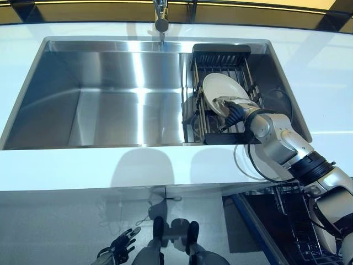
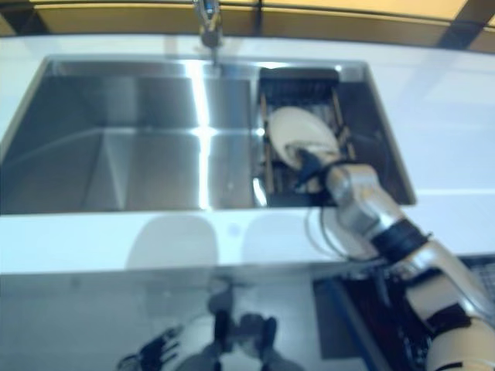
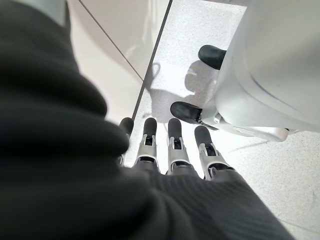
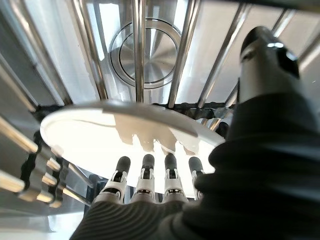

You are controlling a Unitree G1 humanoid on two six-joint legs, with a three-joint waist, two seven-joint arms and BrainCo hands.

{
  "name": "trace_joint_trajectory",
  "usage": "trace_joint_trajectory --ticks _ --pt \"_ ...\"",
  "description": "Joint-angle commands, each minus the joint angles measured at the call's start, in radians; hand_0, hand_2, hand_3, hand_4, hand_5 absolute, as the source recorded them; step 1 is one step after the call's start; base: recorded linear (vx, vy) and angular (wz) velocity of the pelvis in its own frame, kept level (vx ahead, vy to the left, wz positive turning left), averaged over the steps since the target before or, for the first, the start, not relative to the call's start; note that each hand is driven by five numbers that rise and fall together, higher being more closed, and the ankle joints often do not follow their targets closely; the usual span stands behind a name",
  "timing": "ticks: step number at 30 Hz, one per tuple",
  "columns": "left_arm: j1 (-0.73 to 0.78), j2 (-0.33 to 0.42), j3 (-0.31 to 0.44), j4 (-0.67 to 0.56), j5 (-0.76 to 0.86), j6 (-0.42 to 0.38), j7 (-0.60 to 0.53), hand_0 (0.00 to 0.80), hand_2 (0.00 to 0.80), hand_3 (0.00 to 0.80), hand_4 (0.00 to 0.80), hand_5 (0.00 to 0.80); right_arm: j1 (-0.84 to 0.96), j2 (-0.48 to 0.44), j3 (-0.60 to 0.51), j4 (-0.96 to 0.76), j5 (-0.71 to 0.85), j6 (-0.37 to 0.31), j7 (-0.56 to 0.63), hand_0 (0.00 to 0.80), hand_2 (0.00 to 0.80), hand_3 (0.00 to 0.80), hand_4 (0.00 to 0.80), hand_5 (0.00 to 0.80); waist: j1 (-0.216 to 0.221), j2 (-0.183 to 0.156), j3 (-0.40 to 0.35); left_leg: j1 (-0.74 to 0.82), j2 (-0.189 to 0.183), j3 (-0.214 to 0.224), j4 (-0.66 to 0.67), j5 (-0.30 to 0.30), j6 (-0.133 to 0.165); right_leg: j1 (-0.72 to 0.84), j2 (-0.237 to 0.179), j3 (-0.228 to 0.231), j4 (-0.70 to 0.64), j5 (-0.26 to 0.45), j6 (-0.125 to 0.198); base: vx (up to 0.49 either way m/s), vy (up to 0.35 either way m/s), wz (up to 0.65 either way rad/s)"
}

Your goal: Take plates into dishwasher

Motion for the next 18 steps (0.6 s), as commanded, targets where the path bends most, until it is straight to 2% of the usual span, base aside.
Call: trace_joint_trajectory --ticks 1,4,6,7,8,9,10,11,14,18 --pt "-0.037 -0.017 -0.002 0.018 -0.031 -0.01 0.005 0.0 0.0 0.0 0.0 0.0 -0.057 0.014 0.021 0.054 -0.068 0.027 -0.058 0.0 0.0 0.0 0.0 0.0 0.043 0.0 -0.014 0.029 -0.014 0.021 -0.002 -0.095 0.006 0.03 -0.037 -0.039 -0.001 -0.048 0.057 0.0 0.0 0.0" --pt "-0.033 -0.023 -0.01 0.018 -0.038 -0.013 0.004 0.0 0.0 0.0 0.0 0.0 -0.077 0.031 0.033 0.099 -0.091 0.038 -0.081 0.0 0.0 0.0 0.0 0.0 0.05 0.007 -0.014 0.028 -0.016 0.016 -0.002 -0.094 0.006 0.031 -0.038 -0.042 -0.001 -0.05 0.056 0.0 0.0 0.0" --pt "-0.03 -0.024 -0.016 0.013 -0.04 -0.011 0.001 0.0 0.0 0.0 0.0 0.0 -0.111 0.033 0.056 0.149 -0.112 0.058 -0.113 0.144 0.144 0.144 0.144 0.144 0.061 0.016 -0.012 0.023 -0.018 0.007 -0.002 -0.093 0.007 0.029 -0.039 -0.048 -0.001 -0.051 0.054 0.004 0.01 0.06" --pt "-0.03 -0.024 -0.019 0.013 -0.043 -0.011 0.001 0.0 0.0 0.0 0.0 0.0 -0.121 0.033 0.063 0.164 -0.118 0.068 -0.12 0.276 0.276 0.276 0.276 0.276 0.064 0.018 -0.012 0.022 -0.019 0.004 -0.002 -0.093 0.007 0.029 -0.039 -0.049 -0.001 -0.051 0.054 0.002 0.005 0.08" --pt "-0.029 -0.024 -0.022 0.014 -0.045 -0.012 -0.002 0.0 0.0 0.0 0.0 0.0 -0.134 0.033 0.072 0.185 -0.124 0.074 -0.13 0.289 0.289 0.289 0.289 0.289 0.067 0.021 -0.013 0.02 -0.02 0.001 -0.002 -0.093 0.007 0.028 -0.04 -0.05 -0.001 -0.052 0.053 0.002 0.005 0.05" --pt "-0.028 -0.025 -0.027 0.017 -0.047 -0.015 -0.004 0.0 0.0 0.0 0.0 0.0 -0.155 0.031 0.089 0.215 -0.132 0.079 -0.146 0.489 0.489 0.489 0.489 0.489 0.072 0.023 -0.013 0.017 -0.02 0.0 -0.002 -0.092 0.007 0.026 -0.04 -0.052 -0.001 -0.052 0.053 0.0 0.003 0.03" --pt "-0.027 -0.024 -0.03 0.017 -0.048 -0.016 -0.006 0.0 0.0 0.0 0.0 0.0 -0.165 0.028 0.1 0.233 -0.136 0.082 -0.156 0.605 0.605 0.605 0.605 0.605 0.075 0.025 -0.013 0.016 -0.021 -0.003 -0.002 -0.092 0.007 0.026 -0.04 -0.053 -0.001 -0.053 0.053 -0.001 0.001 0.04" --pt "-0.025 -0.022 -0.033 0.016 -0.049 -0.016 -0.01 0.0 0.0 0.0 0.0 0.0 -0.178 0.024 0.11 0.248 -0.149 0.088 -0.164 0.687 0.687 0.687 0.687 0.687 0.078 0.027 -0.013 0.015 -0.021 -0.005 -0.002 -0.092 0.007 0.025 -0.041 -0.054 -0.001 -0.053 0.053 -0.001 -0.002 0.08" --pt "-0.025 -0.022 -0.042 0.017 -0.051 -0.019 -0.015 0.0 0.0 0.0 0.0 0.0 -0.215 0.014 0.144 0.289 -0.171 0.103 -0.195 0.8 0.8 0.8 0.8 0.8 0.085 0.031 -0.015 0.013 -0.022 -0.011 -0.002 -0.092 0.008 0.023 -0.041 -0.057 -0.001 -0.054 0.053 0.001 -0.002 0.08" --pt "-0.028 -0.025 -0.054 0.017 -0.054 -0.015 -0.009 0.0 0.0 0.0 0.0 0.0 -0.246 0.011 0.172 0.329 -0.217 0.149 -0.229 0.8 0.8 0.8 0.8 0.8 0.09 0.035 -0.021 0.008 -0.025 -0.016 -0.002 -0.091 0.008 0.019 -0.041 -0.058 -0.001 -0.054 0.054 0.0 0.0 0.04"
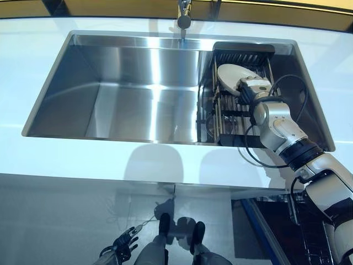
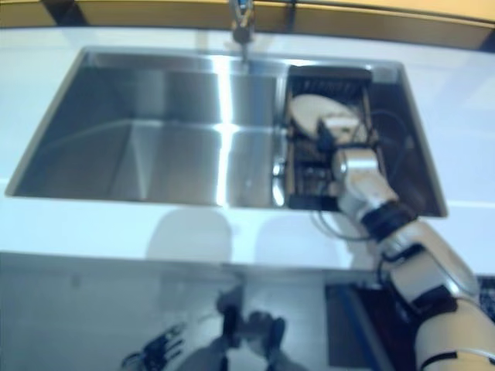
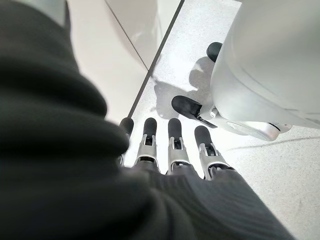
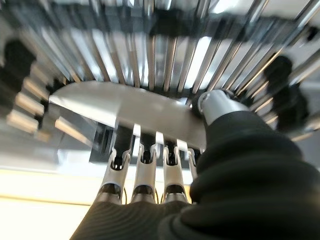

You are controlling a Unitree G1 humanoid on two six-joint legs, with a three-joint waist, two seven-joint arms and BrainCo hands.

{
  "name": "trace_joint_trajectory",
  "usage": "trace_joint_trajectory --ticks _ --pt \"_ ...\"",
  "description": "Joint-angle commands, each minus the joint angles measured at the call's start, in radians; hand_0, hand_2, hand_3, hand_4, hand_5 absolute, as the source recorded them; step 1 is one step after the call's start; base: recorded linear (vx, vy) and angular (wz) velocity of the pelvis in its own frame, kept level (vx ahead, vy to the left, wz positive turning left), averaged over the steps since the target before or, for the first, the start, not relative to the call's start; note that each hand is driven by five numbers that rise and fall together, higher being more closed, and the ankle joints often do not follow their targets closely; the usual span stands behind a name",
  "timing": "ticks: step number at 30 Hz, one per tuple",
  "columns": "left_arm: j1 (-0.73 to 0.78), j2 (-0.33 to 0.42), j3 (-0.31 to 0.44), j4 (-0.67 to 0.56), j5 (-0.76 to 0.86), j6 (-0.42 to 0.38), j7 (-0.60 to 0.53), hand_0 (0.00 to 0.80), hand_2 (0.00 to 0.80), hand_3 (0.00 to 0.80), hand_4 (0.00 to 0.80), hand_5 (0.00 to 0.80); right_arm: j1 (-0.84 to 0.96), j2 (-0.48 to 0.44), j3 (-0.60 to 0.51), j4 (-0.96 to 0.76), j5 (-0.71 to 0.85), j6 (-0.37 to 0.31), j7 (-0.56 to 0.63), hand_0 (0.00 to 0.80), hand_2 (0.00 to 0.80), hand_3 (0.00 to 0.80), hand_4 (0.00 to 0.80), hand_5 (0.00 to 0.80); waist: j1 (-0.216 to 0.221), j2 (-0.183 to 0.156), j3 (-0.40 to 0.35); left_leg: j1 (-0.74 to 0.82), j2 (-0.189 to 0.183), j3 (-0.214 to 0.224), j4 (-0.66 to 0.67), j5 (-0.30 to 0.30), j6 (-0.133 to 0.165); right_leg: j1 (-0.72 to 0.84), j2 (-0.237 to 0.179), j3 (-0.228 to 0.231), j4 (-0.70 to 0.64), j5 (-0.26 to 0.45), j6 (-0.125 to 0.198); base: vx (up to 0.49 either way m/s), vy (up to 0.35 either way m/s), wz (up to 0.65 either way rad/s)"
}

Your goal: Take plates into dishwasher

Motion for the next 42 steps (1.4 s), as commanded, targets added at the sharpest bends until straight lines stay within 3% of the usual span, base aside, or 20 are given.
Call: trace_joint_trajectory --ticks 1,7,17,26,30,33,35,42 --pt "-0.023 -0.013 -0.05 0.023 -0.022 -0.014 -0.006 0.0 0.0 0.0 0.0 0.0 -0.074 -0.027 0.091 0.063 -0.058 0.058 -0.027 0.8 0.8 0.8 0.8 0.8 0.015 0.004 -0.031 0.019 -0.021 0.013 -0.004 -0.093 0.01 0.018 -0.039 -0.031 -0.001 -0.051 0.059 -0.011 0.01 0.06" --pt "-0.026 -0.013 -0.06 0.023 -0.023 -0.009 -0.006 0.0 0.0 0.0 0.0 0.0 -0.108 -0.047 0.125 0.083 -0.109 0.095 -0.081 0.8 0.8 0.8 0.8 0.8 0.019 0.007 -0.039 0.017 -0.023 0.007 -0.004 -0.093 0.012 0.018 -0.038 -0.03 -0.001 -0.053 0.06 -0.006 0.007 0.03" --pt "-0.021 0.004 -0.054 0.019 -0.013 0.006 0.001 0.0 0.0 0.0 0.0 0.0 -0.122 -0.131 0.083 0.037 0.008 0.082 -0.196 0.8 0.8 0.8 0.8 0.8 0.005 -0.014 -0.053 0.031 -0.021 0.01 -0.004 -0.1 0.014 0.028 -0.033 -0.019 -0.001 -0.054 0.065 0.0 0.0 0.0" --pt "-0.011 0.02 -0.03 0.017 -0.008 0.017 0.016 0.0 0.0 0.0 0.0 0.0 -0.18 -0.247 0.017 -0.086 0.14 0.069 -0.209 0.8 0.8 0.8 0.8 0.8 -0.025 -0.045 -0.068 0.052 -0.014 0.03 -0.004 -0.11 0.013 0.041 -0.024 0.007 -0.001 -0.054 0.068 0.002 -0.002 -0.01" --pt "-0.005 0.027 -0.014 0.02 -0.004 0.026 0.021 0.0 0.0 0.0 0.0 0.0 -0.206 -0.294 -0.017 -0.127 0.317 0.048 -0.208 0.8 0.8 0.8 0.8 0.8 -0.04 -0.06 -0.081 0.065 -0.011 0.04 -0.004 -0.116 0.013 0.05 -0.02 0.022 -0.001 -0.055 0.069 0.016 -0.007 -0.05" --pt "0.0 0.03 -0.007 0.032 0.006 0.023 0.012 0.0 0.0 0.0 0.0 0.0 -0.203 -0.295 -0.052 -0.128 0.534 0.029 -0.238 0.8 0.8 0.8 0.8 0.8 -0.047 -0.066 -0.09 0.074 -0.01 0.044 -0.004 -0.119 0.013 0.056 -0.018 0.028 -0.001 -0.056 0.067 0.016 -0.01 -0.08" --pt "-0.001 0.031 -0.005 0.041 0.014 0.023 0.005 0.0 0.0 0.0 0.0 0.0 -0.185 -0.27 -0.102 -0.103 0.675 0.002 -0.243 0.8 0.8 0.8 0.8 0.8 -0.05 -0.069 -0.094 0.084 -0.009 0.049 -0.004 -0.123 0.012 0.063 -0.018 0.032 -0.001 -0.057 0.065 0.012 -0.01 -0.1" --pt "0.005 0.026 -0.007 0.069 0.042 0.014 -0.014 0.0 0.0 0.0 0.0 0.0 -0.128 -0.198 -0.219 -0.018 0.938 -0.077 -0.248 0.8 0.8 0.8 0.8 0.8 -0.056 -0.069 -0.112 0.116 -0.004 0.064 -0.004 -0.135 0.012 0.088 -0.017 0.044 -0.001 -0.063 0.057 0.022 -0.006 -0.1"
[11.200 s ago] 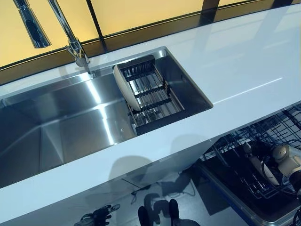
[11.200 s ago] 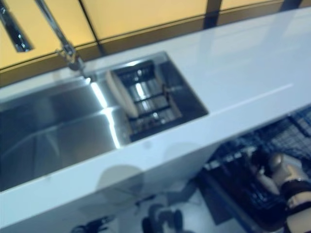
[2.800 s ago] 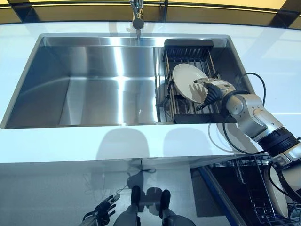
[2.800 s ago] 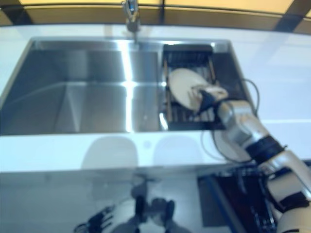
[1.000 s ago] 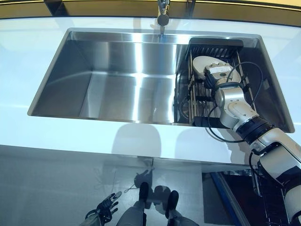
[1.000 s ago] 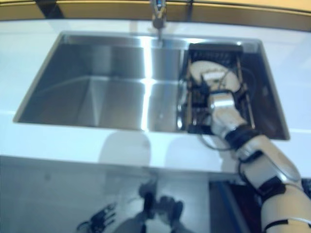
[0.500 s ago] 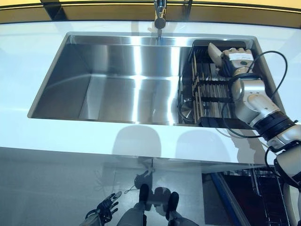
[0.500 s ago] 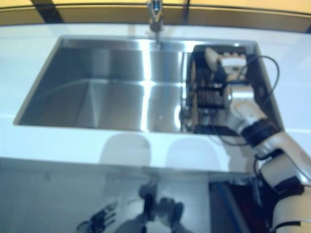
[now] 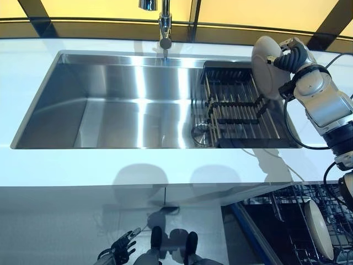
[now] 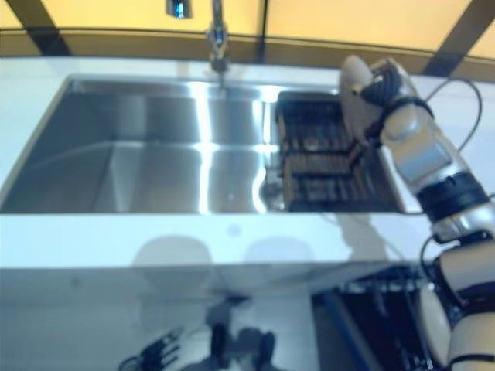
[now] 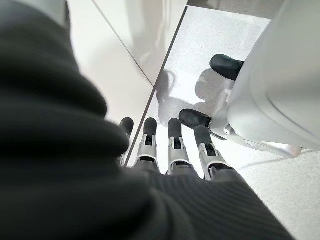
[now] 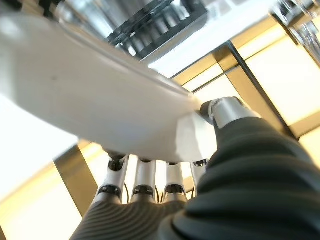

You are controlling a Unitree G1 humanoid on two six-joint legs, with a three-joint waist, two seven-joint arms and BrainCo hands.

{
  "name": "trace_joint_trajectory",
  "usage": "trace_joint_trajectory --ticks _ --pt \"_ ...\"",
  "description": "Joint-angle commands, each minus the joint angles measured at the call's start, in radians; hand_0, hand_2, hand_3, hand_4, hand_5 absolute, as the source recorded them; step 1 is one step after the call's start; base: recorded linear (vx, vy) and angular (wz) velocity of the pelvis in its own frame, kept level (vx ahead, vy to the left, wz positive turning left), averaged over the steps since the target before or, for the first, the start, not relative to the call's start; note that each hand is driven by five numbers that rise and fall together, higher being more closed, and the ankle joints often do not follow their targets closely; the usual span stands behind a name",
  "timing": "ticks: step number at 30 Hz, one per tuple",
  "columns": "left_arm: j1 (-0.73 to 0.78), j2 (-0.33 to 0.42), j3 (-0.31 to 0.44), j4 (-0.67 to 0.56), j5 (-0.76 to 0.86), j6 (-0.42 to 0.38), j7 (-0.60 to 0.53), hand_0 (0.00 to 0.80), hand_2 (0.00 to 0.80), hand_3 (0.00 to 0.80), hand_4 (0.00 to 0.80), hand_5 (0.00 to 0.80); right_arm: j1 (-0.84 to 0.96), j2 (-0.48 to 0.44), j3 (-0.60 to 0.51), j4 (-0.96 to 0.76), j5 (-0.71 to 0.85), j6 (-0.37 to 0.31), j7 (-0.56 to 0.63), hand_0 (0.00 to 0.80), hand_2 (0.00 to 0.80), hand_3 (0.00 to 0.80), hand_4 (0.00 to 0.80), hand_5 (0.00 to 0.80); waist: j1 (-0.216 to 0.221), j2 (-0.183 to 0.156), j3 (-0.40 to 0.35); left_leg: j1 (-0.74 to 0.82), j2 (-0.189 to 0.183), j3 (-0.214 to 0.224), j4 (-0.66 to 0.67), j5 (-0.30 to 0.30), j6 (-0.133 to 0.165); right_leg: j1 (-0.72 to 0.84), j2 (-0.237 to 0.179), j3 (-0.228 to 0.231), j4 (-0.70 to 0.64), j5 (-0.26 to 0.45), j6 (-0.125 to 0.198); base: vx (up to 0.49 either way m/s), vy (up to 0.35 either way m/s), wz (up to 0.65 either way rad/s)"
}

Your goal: Take plates into dishwasher

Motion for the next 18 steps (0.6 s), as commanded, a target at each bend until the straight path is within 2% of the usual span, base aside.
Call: trace_joint_trajectory --ticks 1,4,8,18 --pt "-0.008 0.014 -0.01 0.061 0.04 -0.012 -0.024 0.0 0.0 0.0 0.0 0.0 -0.045 0.018 -0.066 0.041 0.122 -0.087 -0.049 0.8 0.8 0.8 0.8 0.8 0.004 -0.02 -0.056 0.058 -0.011 0.029 -0.002 -0.128 0.018 0.046 -0.024 0.002 0.0 -0.059 0.051 0.028 -0.007 -0.09" --pt "-0.006 0.014 -0.011 0.073 0.046 -0.013 -0.03 0.0 0.0 0.0 0.0 0.0 -0.025 0.04 -0.108 0.065 0.193 -0.099 -0.038 0.8 0.8 0.8 0.8 0.8 -0.002 -0.021 -0.063 0.071 -0.008 0.034 -0.002 -0.133 0.017 0.055 -0.021 0.014 0.0 -0.061 0.049 0.026 -0.011 -0.08" --pt "-0.003 0.014 -0.007 0.081 0.062 -0.016 -0.03 0.0 0.0 0.0 0.0 0.0 -0.011 0.033 -0.117 0.092 0.17 -0.086 -0.003 0.8 0.8 0.8 0.8 0.8 -0.008 -0.026 -0.072 0.083 -0.004 0.044 -0.002 -0.138 0.016 0.061 -0.018 0.025 0.0 -0.061 0.05 0.022 -0.019 -0.07" --pt "0.012 0.034 -0.01 0.095 0.105 -0.013 -0.056 0.0 0.0 0.0 0.0 0.0 -0.037 -0.104 -0.048 0.211 0.141 -0.066 0.069 0.8 0.8 0.8 0.8 0.8 -0.043 -0.039 -0.1 0.126 0.016 0.093 -0.002 -0.156 0.014 0.075 -0.005 0.079 0.0 -0.058 0.058 0.023 -0.026 -0.19"
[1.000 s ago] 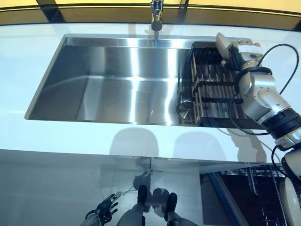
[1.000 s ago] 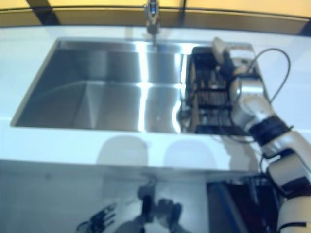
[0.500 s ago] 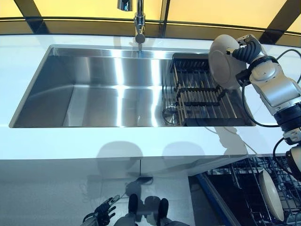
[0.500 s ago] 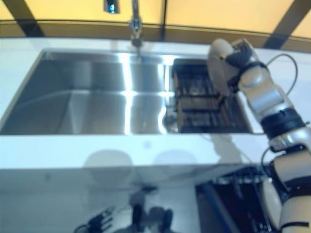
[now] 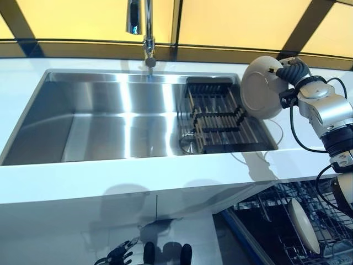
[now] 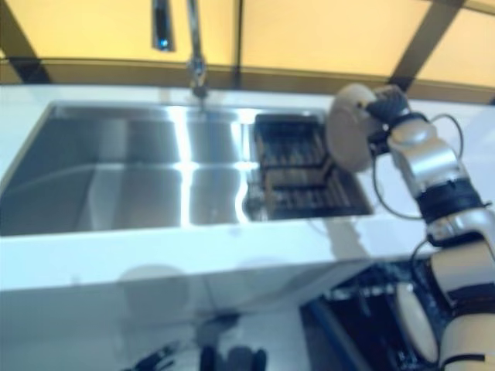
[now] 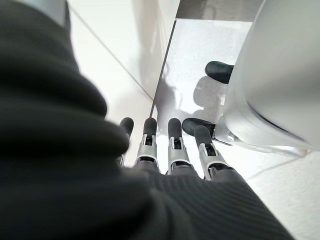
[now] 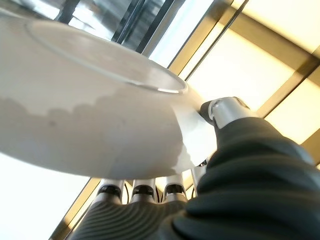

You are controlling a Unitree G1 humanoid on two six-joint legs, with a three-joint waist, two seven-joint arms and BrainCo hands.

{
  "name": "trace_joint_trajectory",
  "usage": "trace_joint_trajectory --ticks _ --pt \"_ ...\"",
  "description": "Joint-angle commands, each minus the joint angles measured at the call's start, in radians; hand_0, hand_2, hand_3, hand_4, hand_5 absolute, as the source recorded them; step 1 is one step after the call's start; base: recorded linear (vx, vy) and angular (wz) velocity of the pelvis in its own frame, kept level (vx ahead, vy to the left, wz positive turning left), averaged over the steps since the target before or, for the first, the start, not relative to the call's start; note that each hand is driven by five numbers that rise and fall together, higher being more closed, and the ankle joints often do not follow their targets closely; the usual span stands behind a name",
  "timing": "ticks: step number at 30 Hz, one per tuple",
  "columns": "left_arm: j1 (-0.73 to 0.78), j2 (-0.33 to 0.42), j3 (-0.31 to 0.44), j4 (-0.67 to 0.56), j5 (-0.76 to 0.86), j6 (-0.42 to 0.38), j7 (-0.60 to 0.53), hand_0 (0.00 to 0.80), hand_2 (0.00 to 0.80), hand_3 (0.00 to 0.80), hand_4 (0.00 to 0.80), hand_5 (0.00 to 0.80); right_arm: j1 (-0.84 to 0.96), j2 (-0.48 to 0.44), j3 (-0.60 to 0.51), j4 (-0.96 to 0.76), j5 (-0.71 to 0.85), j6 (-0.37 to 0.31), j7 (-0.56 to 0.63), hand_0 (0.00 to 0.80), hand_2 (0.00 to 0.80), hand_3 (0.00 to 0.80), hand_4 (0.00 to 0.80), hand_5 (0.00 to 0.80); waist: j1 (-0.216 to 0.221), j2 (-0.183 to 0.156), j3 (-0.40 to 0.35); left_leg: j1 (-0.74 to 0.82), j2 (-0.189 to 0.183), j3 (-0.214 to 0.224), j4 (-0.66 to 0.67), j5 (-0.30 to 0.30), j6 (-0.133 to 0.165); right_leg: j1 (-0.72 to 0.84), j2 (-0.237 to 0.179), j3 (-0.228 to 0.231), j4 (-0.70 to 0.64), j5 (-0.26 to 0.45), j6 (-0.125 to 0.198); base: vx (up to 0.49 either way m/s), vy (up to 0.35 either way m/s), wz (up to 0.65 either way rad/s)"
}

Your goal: Take plates into dishwasher

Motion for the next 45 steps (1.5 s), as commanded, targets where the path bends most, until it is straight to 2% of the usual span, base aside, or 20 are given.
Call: trace_joint_trajectory --ticks 1,8,21,28,33,41,45 --pt "-0.024 0.015 -0.01 0.062 0.037 -0.013 -0.028 0.0 0.0 0.0 0.0 0.0 -0.081 -0.123 0.032 0.061 -0.033 -0.034 0.009 0.8 0.8 0.8 0.8 0.8 -0.002 0.007 -0.028 0.067 0.013 0.013 -0.002 -0.127 0.006 0.049 -0.007 0.0 0.002 -0.062 0.056 0.029 -0.015 -0.25" --pt "-0.016 0.015 -0.013 0.062 0.055 -0.009 -0.035 0.0 0.0 0.0 0.0 0.0 -0.098 -0.243 0.075 0.141 -0.104 -0.017 0.065 0.8 0.8 0.8 0.8 0.8 -0.038 0.001 -0.038 0.094 0.024 0.043 -0.002 -0.137 0.001 0.063 0.003 0.037 0.002 -0.063 0.06 0.031 -0.012 -0.22" --pt "-0.024 0.025 -0.014 0.072 0.053 0.005 -0.05 0.0 0.0 0.0 0.0 0.0 -0.069 -0.388 0.04 0.24 -0.106 -0.028 0.11 0.8 0.8 0.8 0.8 0.8 -0.097 0.012 -0.037 0.089 0.03 0.081 -0.002 -0.141 -0.007 0.042 0.012 0.089 0.002 -0.054 0.063 0.0 -0.005 -0.14" --pt "-0.035 0.022 -0.011 0.063 0.033 -0.007 -0.043 0.0 0.0 0.0 0.0 0.0 0.063 -0.419 -0.061 0.232 -0.095 -0.066 0.151 0.8 0.8 0.8 0.8 0.8 -0.126 0.033 -0.025 0.086 0.032 0.101 -0.002 -0.145 -0.01 0.03 0.011 0.106 0.002 -0.053 0.063 -0.006 -0.003 -0.04" --pt "-0.048 0.027 0.005 0.058 0.02 -0.005 -0.045 0.0 0.0 0.0 0.0 0.0 0.228 -0.421 -0.183 0.161 -0.084 -0.101 0.176 0.8 0.8 0.8 0.8 0.8 -0.15 0.05 -0.009 0.082 0.034 0.113 -0.002 -0.146 -0.012 0.019 0.01 0.117 0.002 -0.05 0.064 -0.011 -0.014 -0.02" --pt "-0.044 0.038 0.036 0.049 0.029 -0.024 -0.046 0.0 0.0 0.0 0.0 0.0 0.467 -0.397 -0.316 0.013 -0.148 -0.126 0.254 0.8 0.8 0.8 0.8 0.8 -0.178 0.057 -0.003 0.087 0.036 0.132 -0.002 -0.146 -0.011 0.017 0.012 0.127 0.002 -0.05 0.064 -0.001 -0.052 -0.08" --pt "-0.053 0.036 0.047 0.043 0.032 -0.028 -0.052 0.0 0.0 0.0 0.0 0.0 0.572 -0.381 -0.378 -0.041 -0.208 -0.166 0.286 0.8 0.8 0.8 0.8 0.8 -0.192 0.064 0.01 0.088 0.038 0.142 -0.002 -0.147 -0.01 0.013 0.013 0.133 0.002 -0.047 0.063 -0.018 -0.048 -0.02"
